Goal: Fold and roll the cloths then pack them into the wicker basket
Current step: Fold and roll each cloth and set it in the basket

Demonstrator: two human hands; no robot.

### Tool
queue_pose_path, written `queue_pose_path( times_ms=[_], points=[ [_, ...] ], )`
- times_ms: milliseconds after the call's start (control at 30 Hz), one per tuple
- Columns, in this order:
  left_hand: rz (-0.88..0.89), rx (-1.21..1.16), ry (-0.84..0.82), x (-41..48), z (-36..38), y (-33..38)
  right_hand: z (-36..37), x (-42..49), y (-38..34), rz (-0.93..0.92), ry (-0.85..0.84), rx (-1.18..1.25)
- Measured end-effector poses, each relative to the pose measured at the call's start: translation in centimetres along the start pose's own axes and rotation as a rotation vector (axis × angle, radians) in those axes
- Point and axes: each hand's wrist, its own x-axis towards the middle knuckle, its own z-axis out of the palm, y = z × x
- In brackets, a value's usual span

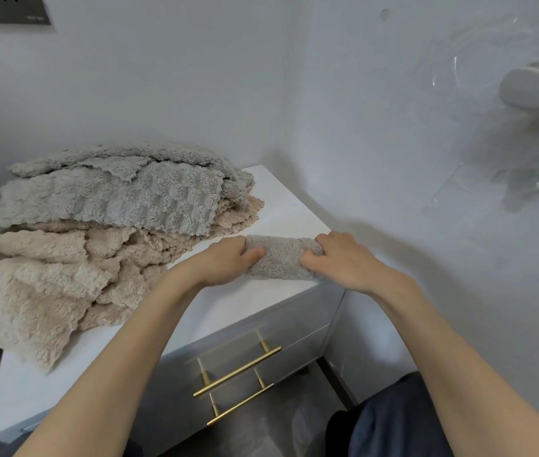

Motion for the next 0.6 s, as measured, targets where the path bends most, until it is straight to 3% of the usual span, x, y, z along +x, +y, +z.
queue_pose_path(
  times_ms=[133, 300, 600],
  points=[
    [0.005, 0.057, -0.094, -0.6, -0.7, 0.2, -0.2, -0.3, 0.0, -0.11, 0.039, 0.081],
    [0.035, 0.011, -0.031, -1.0, 0.0, -0.1, -0.2, -1.2, -0.3, -0.141, 0.137, 0.129],
    [0.129, -0.565, 0.116, -4.4, 0.3, 2.0, -1.3, -4.0, -1.5, -0.114, 0.284, 0.25]
  ],
)
